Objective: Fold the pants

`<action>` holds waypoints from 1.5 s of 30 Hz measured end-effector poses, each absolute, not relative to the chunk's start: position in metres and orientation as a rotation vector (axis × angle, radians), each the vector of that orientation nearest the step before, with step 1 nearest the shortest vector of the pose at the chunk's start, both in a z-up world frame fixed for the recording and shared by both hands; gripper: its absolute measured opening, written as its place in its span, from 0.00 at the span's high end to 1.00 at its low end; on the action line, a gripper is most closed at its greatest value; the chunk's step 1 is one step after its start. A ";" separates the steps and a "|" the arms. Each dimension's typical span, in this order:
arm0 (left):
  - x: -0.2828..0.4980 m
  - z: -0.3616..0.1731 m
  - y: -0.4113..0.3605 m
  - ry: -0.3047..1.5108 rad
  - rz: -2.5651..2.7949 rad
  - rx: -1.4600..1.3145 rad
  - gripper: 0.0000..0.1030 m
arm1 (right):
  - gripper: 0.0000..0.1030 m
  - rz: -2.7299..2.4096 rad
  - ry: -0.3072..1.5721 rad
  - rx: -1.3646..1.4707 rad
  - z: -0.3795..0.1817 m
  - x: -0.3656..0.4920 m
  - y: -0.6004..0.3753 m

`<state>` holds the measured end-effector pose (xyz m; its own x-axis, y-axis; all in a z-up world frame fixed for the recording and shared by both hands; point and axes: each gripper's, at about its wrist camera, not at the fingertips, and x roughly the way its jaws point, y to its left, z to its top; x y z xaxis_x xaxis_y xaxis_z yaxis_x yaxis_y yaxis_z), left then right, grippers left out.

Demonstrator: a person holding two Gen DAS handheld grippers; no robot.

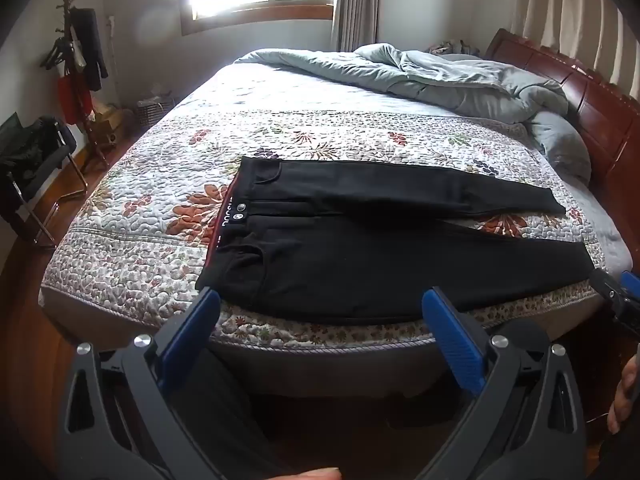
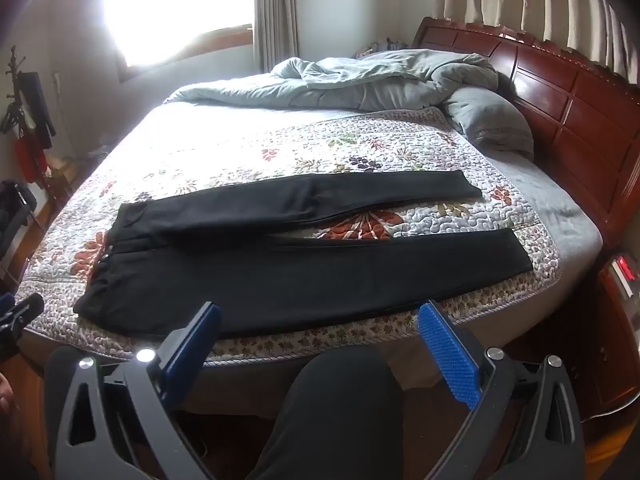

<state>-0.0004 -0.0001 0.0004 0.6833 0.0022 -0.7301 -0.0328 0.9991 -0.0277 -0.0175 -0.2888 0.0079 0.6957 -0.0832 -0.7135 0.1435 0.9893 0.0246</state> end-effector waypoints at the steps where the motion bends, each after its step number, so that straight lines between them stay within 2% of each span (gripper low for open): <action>1: -0.001 0.000 0.000 0.817 0.018 -0.041 0.02 | 0.04 -0.129 0.792 0.073 0.008 -0.018 -0.288; 45: 0.002 0.004 0.010 0.822 0.046 -0.037 0.02 | 0.03 -0.123 0.798 0.070 0.006 -0.013 -0.288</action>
<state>0.0017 0.0096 0.0036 0.6801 0.0263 -0.7326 -0.0547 0.9984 -0.0150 -0.0127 -0.2879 0.0057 0.6913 -0.0836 -0.7177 0.1366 0.9905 0.0162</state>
